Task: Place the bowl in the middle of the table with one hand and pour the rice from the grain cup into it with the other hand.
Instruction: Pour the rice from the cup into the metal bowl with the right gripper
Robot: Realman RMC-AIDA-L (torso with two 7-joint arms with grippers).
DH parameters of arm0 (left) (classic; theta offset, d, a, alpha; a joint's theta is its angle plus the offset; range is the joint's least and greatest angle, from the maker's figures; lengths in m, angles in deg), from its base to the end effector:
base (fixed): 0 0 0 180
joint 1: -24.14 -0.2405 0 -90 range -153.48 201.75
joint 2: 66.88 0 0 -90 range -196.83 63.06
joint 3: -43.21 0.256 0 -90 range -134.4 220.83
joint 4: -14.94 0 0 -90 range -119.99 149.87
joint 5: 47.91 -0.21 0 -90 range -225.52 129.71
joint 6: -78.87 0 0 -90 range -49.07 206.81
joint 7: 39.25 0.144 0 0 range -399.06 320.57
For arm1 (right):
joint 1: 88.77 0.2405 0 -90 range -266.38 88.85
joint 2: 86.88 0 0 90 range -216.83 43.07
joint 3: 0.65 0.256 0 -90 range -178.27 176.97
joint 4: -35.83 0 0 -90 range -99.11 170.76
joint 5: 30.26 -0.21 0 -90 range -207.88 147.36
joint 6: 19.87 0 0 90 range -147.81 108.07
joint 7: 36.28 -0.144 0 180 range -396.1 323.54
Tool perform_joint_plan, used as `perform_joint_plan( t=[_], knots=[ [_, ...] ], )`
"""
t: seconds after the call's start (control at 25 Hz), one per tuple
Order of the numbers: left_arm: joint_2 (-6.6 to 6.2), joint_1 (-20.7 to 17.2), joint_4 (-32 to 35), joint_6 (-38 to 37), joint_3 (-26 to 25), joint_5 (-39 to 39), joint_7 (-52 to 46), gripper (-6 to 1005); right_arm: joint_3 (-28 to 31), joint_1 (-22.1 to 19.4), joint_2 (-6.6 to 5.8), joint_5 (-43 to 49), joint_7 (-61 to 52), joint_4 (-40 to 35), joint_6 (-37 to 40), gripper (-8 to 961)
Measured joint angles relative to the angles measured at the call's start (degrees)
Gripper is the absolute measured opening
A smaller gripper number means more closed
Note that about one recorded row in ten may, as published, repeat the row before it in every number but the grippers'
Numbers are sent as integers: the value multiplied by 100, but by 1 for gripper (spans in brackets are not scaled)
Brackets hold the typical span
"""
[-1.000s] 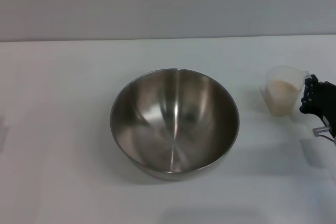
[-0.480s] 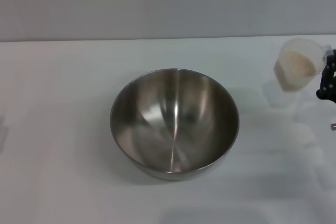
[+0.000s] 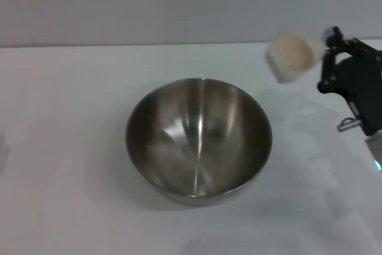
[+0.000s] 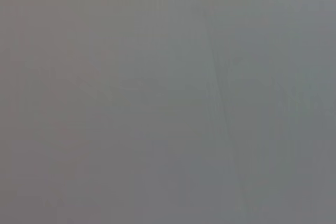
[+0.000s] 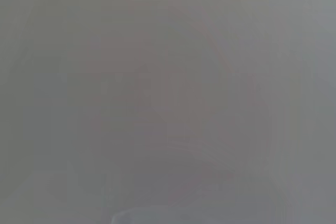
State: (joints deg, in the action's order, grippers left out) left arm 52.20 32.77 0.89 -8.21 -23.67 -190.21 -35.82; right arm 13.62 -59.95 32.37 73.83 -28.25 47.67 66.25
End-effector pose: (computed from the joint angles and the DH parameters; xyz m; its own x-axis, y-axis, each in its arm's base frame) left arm -0.3599 0.2413 0.0417 0.8032 -0.2842 0.5235 0.5781 0.1600 -0.8001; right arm 0.2619 0.3205 -0.0233 0.7453 0.3910 -0.5401 -0.4712 -0.2642 -0.8415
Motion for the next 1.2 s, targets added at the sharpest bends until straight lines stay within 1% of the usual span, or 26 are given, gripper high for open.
perform_joint_plan(
  t=[0.08,0.12,0.16,0.24,0.28,0.32,0.36,0.44,0.48,0.52,0.6,0.64,0.68,0.72,0.76,0.88,0.92,0.96,1.08,1.12,1.16,1.2],
  knots=[
    [0,1,0,1,0,1,0,813,-1,110,0,110,159,55,-108,5],
    [0,3,0,1,0,1,0,813,-2,224,0,192,314,113,-284,5],
    [0,3,0,1,0,1,0,813,-2,224,0,192,314,113,-284,5],
    [0,7,-1,4,0,1,0,813,-4,294,1,251,659,200,-438,5],
    [0,7,-1,6,0,2,0,813,-4,320,2,293,999,287,-503,5],
    [0,7,-1,15,0,2,0,813,-5,336,6,357,1777,498,-611,5],
    [0,7,-1,15,0,2,0,813,-5,336,6,357,1777,498,-611,5],
    [0,7,-1,36,0,1,0,813,-6,343,7,397,2577,733,-718,5],
    [0,8,-1,42,0,1,0,813,-4,343,7,443,3048,874,-781,5],
    [0,11,-1,56,0,1,0,813,5,327,11,552,3977,1124,-898,5],
    [0,13,-1,60,0,0,0,813,14,299,17,599,4867,1392,-969,5],
    [0,13,-1,61,0,1,0,813,17,287,18,600,5186,1483,-987,5],
    [0,13,-1,61,0,1,0,813,17,287,18,600,5186,1483,-987,4],
    [0,15,-1,61,0,0,0,813,16,257,22,601,5943,1639,-1005,4],
    [0,15,-1,61,0,0,0,813,16,257,22,601,5943,1639,-1005,4],
    [0,15,-1,67,0,0,0,813,-3,200,26,633,7026,1878,-1012,4],
    [0,12,-1,69,0,0,-3,813,-7,126,29,752,7630,1986,-1016,4],
    [0,12,-1,69,0,0,-3,813,-7,126,29,752,7630,1986,-1016,4],
    [0,6,-1,69,0,0,-12,813,27,11,31,1120,8258,2096,-1015,4],
    [0,2,-1,69,0,0,-12,813,44,-34,33,1281,8663,2133,-1034,4],
    [0,2,-1,69,0,0,-12,813,44,-34,33,1281,8663,2133,-1034,4],
    [0,2,-1,69,0,0,-12,813,44,-49,37,1314,8909,2134,-1056,4]
  ],
)
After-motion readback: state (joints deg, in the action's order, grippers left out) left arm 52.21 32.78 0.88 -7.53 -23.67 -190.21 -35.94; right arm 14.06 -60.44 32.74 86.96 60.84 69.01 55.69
